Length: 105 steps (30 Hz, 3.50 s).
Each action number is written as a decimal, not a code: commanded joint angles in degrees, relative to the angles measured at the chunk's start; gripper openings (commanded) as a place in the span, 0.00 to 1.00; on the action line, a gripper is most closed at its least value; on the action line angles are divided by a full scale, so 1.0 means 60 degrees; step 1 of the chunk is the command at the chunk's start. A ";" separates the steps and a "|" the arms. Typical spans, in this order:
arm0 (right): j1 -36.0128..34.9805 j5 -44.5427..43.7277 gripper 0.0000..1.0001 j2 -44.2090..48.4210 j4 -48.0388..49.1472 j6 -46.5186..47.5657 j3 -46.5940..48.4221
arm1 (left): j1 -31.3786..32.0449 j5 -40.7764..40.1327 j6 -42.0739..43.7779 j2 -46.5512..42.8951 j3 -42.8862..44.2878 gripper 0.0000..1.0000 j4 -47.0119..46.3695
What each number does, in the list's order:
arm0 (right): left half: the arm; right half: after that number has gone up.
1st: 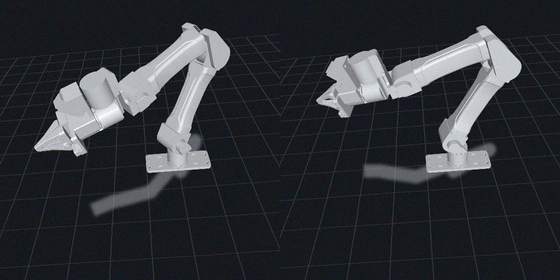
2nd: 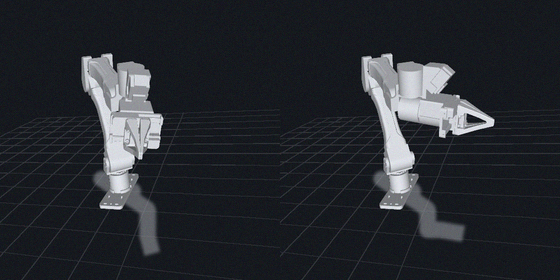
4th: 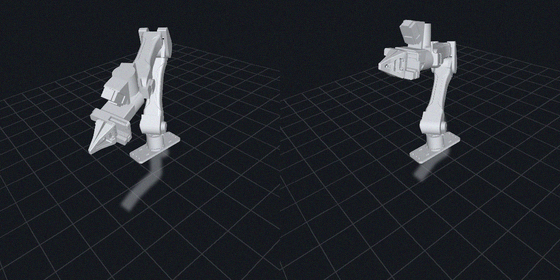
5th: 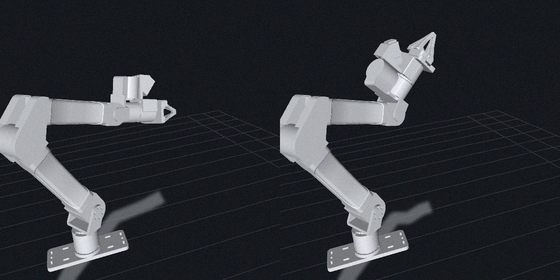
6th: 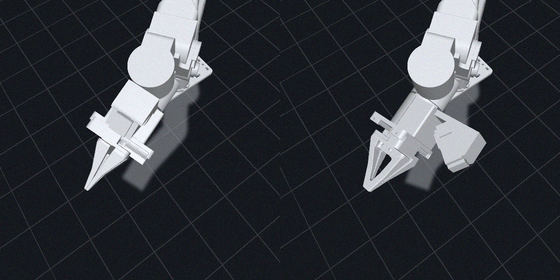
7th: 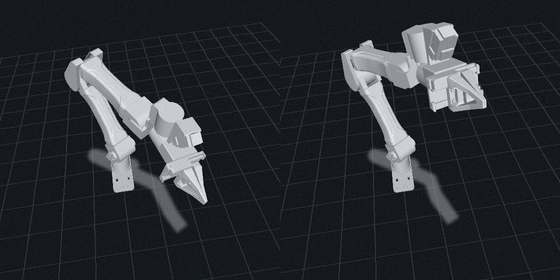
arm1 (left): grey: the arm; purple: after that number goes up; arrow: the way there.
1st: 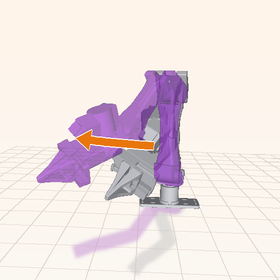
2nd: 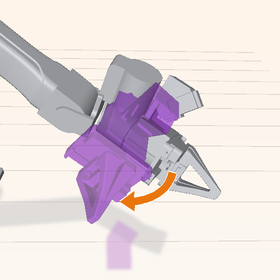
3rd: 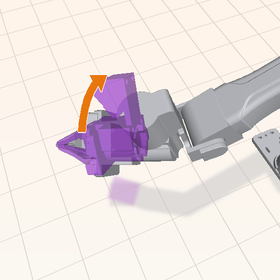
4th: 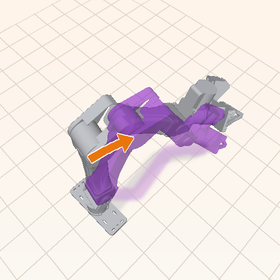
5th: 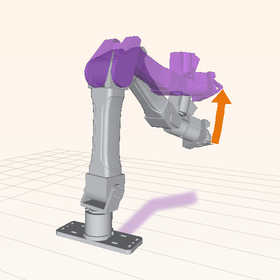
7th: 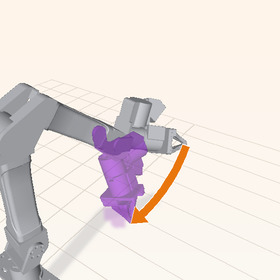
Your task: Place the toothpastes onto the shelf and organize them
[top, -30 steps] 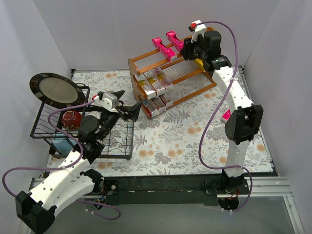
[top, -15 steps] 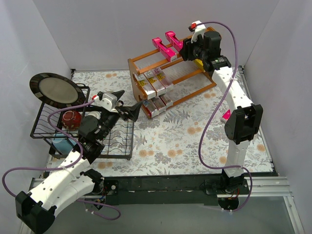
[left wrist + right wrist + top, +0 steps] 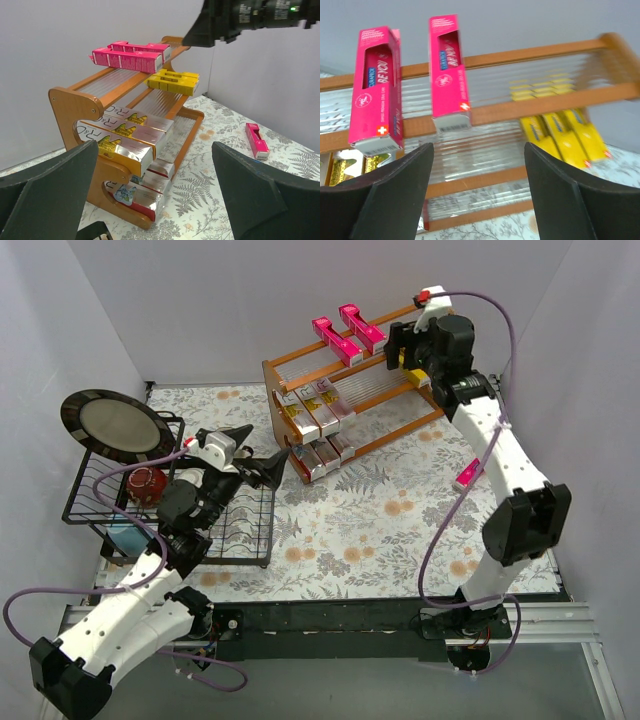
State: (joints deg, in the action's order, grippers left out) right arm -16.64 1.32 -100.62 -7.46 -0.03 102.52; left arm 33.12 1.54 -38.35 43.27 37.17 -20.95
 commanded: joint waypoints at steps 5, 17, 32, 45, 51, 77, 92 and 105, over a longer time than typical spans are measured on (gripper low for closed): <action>0.0181 -0.4155 0.94 0.3391 0.1156 -0.0944 -0.3709 | 0.0031 0.0109 -0.0112 -0.0575 0.0075 0.98 -0.0024; 0.1249 -0.6095 0.99 0.5754 0.0265 -0.3523 -0.8705 | 0.0017 0.0241 -0.0274 -0.0590 0.0060 0.98 -0.0068; 0.2933 -0.3737 0.89 0.3617 0.1053 -0.4125 -0.9952 | 0.0031 0.0168 -0.0200 -0.0458 0.0046 0.98 -0.0053; 0.3448 -0.2770 0.74 0.1610 0.1493 -0.3891 -0.9602 | 0.0016 0.0109 -0.0113 -0.0385 0.0060 0.98 -0.0039; 0.3433 -0.2696 0.58 0.1681 0.1537 -0.3745 -0.9820 | 0.0016 0.0065 -0.0112 -0.0443 0.0060 0.98 -0.0039; 0.1707 -0.1934 0.43 0.4582 -0.0322 -0.1212 -0.7362 | 0.0016 0.0226 -0.0157 -0.0370 0.0089 0.98 -0.0009; 0.1222 0.0555 0.45 0.1891 -0.1306 0.0722 -0.1123 | 0.0031 0.0256 -0.0127 -0.0238 0.0046 0.98 -0.0009; 0.1090 0.1537 0.47 -0.1481 -0.1041 0.1470 0.2702 | 0.0017 0.0183 0.0048 0.0128 0.0002 0.98 0.0005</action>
State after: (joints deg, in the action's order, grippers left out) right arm -9.69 7.97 -107.26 -16.69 6.68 112.88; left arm 33.12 2.61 -39.18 43.86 37.17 -21.02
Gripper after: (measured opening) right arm 0.462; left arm 0.982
